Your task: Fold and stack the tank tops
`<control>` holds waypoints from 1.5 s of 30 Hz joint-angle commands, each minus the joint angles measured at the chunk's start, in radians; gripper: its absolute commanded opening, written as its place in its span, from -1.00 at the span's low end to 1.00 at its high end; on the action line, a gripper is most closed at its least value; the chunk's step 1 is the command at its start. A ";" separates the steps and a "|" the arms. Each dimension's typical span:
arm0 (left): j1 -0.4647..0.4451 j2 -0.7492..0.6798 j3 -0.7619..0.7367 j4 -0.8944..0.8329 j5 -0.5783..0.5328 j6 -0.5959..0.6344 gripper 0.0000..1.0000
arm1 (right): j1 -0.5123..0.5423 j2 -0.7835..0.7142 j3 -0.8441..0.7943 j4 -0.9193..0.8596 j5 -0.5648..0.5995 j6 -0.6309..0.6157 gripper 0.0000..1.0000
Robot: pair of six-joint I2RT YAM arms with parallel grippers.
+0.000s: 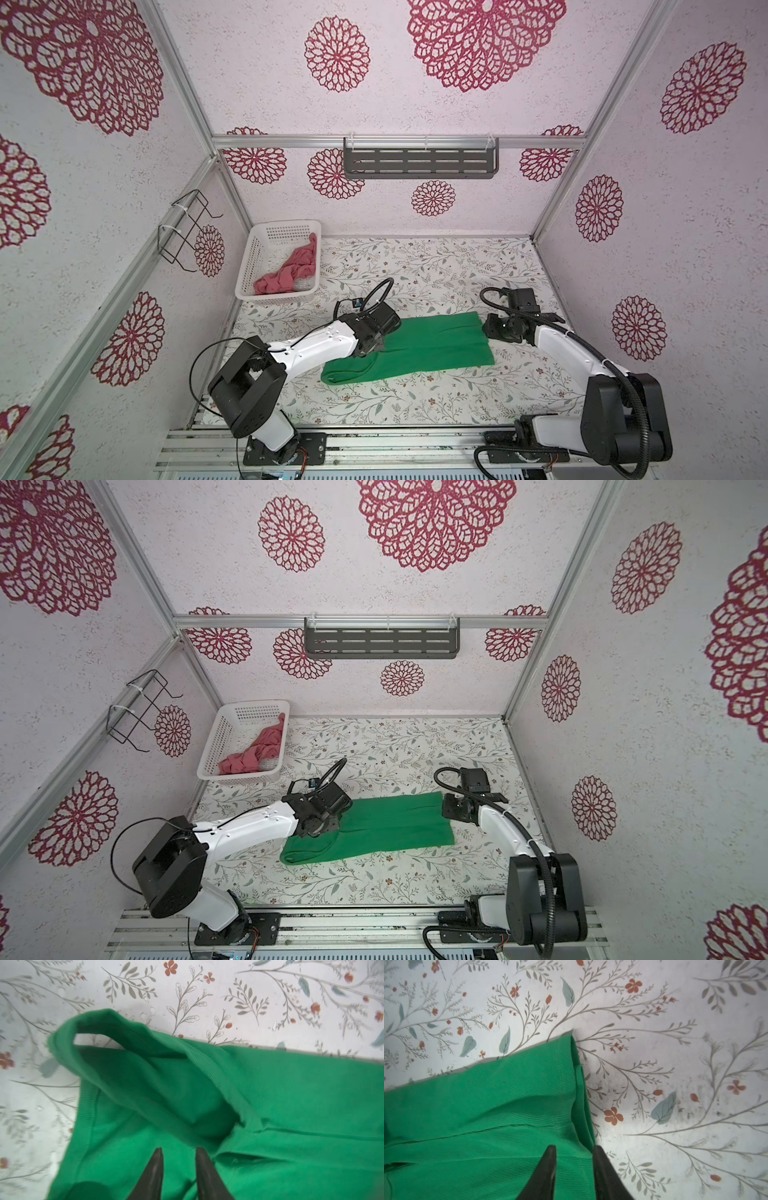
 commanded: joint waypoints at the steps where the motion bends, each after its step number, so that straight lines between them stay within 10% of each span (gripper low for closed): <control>1: -0.008 -0.060 0.017 -0.051 -0.014 -0.017 -0.30 | 0.003 -0.033 0.050 -0.063 0.040 0.007 -0.26; 12: 0.066 0.145 0.222 0.000 0.259 0.100 -0.27 | 0.060 0.066 0.105 -0.091 0.003 0.116 -0.34; 30: 0.093 0.270 0.177 0.078 0.357 0.067 -0.50 | 0.066 0.167 0.115 -0.122 0.044 0.126 -0.11; 36: 0.094 0.244 0.176 0.067 0.359 0.067 -0.99 | 0.069 0.173 0.135 -0.096 0.003 0.125 -0.41; 45: 0.127 0.213 0.242 -0.001 0.335 0.121 -1.00 | 0.068 0.189 0.238 -0.157 0.031 0.054 -1.00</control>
